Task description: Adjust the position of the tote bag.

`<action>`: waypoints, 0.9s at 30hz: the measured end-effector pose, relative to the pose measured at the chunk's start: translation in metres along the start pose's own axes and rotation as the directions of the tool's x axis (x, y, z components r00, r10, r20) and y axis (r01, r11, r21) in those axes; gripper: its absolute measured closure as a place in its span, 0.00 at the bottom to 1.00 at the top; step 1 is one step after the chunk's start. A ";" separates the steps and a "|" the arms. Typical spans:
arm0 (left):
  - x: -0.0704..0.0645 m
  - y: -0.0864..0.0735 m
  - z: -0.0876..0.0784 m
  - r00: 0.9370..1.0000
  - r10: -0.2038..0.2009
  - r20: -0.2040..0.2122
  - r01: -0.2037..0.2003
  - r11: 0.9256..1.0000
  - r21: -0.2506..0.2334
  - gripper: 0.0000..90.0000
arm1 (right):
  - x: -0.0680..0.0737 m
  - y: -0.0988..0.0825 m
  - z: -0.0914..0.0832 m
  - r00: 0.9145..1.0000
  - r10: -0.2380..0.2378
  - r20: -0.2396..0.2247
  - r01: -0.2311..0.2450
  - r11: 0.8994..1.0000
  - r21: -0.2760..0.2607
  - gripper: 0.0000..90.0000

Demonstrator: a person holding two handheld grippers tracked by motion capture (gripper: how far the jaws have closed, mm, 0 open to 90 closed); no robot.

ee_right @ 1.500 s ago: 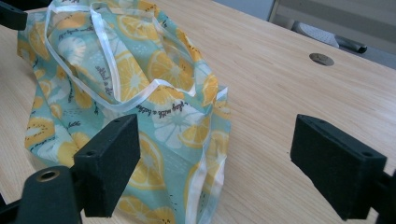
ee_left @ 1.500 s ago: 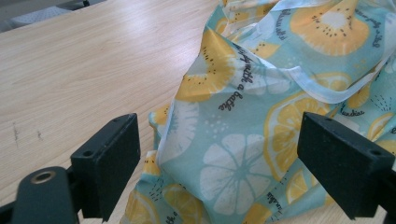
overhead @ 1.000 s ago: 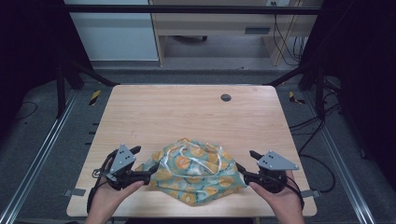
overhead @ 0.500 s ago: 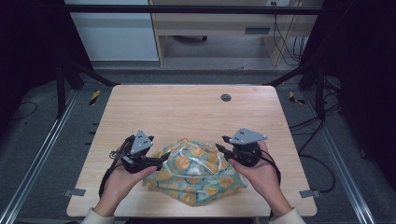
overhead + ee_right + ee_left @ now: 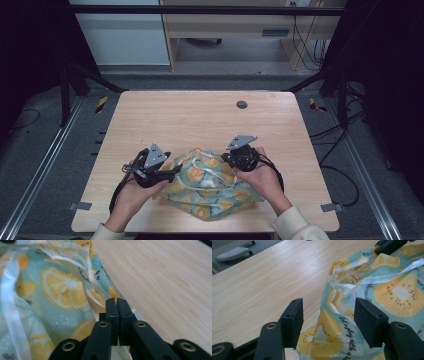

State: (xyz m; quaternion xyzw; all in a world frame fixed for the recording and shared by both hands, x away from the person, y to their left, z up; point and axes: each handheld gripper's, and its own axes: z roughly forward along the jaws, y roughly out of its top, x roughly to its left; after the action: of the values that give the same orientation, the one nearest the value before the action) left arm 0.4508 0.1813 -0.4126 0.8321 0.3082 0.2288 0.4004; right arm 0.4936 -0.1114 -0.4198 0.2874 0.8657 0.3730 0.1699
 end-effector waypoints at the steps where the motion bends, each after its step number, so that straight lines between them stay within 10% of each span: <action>1: 0.000 0.000 0.000 1.000 0.004 0.000 -0.004 1.000 0.002 0.47 | 0.001 0.002 -0.003 1.000 -0.003 0.005 0.003 1.000 -0.021 1.00; 7: 0.000 0.001 -0.003 1.000 0.010 -0.005 -0.010 1.000 -0.016 0.62 | 0.013 0.021 -0.036 0.999 -0.023 0.030 0.028 0.985 -0.171 1.00; 17: -0.007 0.000 -0.029 1.000 0.021 -0.013 -0.023 0.989 -0.146 0.92 | 0.032 0.023 -0.061 0.997 -0.073 0.024 0.077 0.962 -0.263 1.00; 27: -0.033 -0.027 -0.046 0.996 0.072 0.058 -0.063 0.988 -0.141 0.94 | 0.072 -0.030 -0.084 0.992 -0.123 0.007 0.120 0.956 -0.268 1.00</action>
State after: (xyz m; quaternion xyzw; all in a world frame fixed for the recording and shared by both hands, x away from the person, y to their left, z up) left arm 0.3902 0.1959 -0.4122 0.8191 0.2503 0.2367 0.4587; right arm 0.3839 -0.1291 -0.3920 0.2062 0.8241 0.4768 0.2257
